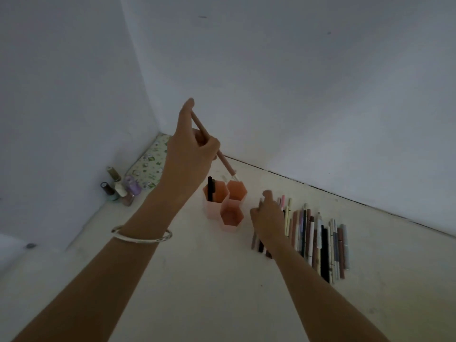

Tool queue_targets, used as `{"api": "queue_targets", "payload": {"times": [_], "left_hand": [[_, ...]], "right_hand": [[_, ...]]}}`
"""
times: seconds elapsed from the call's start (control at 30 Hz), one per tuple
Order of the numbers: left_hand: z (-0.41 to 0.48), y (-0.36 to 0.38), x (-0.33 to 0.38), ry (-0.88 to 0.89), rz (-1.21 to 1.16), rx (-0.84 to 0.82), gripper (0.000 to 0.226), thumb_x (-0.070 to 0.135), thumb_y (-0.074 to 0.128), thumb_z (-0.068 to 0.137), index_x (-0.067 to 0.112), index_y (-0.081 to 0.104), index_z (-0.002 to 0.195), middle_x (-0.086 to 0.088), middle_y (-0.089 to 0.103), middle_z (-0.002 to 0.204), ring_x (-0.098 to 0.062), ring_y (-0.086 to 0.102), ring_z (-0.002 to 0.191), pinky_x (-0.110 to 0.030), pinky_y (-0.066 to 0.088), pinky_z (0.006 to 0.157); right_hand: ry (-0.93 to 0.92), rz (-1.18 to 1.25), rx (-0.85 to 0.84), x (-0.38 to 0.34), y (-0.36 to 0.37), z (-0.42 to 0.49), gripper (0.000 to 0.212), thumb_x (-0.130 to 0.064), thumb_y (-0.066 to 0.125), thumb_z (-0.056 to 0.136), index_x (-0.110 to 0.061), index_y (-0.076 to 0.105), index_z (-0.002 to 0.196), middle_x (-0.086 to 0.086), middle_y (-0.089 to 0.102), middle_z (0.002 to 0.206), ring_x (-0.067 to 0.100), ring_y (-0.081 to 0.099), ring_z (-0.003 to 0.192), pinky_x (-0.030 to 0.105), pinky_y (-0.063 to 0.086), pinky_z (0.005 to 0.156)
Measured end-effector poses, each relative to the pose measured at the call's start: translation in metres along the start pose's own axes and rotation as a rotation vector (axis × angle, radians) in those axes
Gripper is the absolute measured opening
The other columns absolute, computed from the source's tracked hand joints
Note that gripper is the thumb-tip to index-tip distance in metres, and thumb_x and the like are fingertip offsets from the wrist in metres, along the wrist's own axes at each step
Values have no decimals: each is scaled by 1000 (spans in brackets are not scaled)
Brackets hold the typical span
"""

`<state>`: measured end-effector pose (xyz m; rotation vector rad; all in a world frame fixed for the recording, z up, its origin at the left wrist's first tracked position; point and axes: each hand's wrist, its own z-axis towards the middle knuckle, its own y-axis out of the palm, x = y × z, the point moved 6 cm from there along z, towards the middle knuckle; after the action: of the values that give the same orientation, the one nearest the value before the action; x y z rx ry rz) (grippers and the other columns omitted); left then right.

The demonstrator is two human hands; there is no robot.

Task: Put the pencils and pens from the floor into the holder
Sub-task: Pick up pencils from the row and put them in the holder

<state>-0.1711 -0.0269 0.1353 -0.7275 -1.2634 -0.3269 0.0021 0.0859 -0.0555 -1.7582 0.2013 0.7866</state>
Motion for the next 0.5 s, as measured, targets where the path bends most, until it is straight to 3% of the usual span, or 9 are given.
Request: {"api": "queue_targets", "payload": {"times": [0.1,0.23,0.4,0.5], "left_hand": [[-3,-14,-18,83,123,87,60,7,61,88,19,34,140,1,63,75,-13,67,68,-22,58,62],[-11,-5,-54,125,241,82,59,8,59,89,22,33,140,1,62,77,-12,64,68,-31,57,64],[-24,25,-92,203,524,-41,56,15,56,93,23,32,143,2,60,85,-14,59,73,-33,55,65],[-33,31,-98,323,700,4,47,27,55,93,18,47,138,-2,66,101,-20,61,92,-30,53,67]], "right_hand": [[-75,324,238,-34,-57,12,38,-7,59,85,-14,50,121,3,61,74,12,55,58,28,49,54],[-241,633,454,-86,-113,4,38,-1,57,86,-16,49,121,-2,54,71,4,49,57,17,47,55],[-325,738,488,-107,-111,-16,41,1,53,89,-19,45,125,7,58,77,20,55,62,17,48,58],[-326,699,450,-105,-95,-19,37,0,53,91,-19,46,121,-2,58,77,18,56,62,23,50,57]]}}
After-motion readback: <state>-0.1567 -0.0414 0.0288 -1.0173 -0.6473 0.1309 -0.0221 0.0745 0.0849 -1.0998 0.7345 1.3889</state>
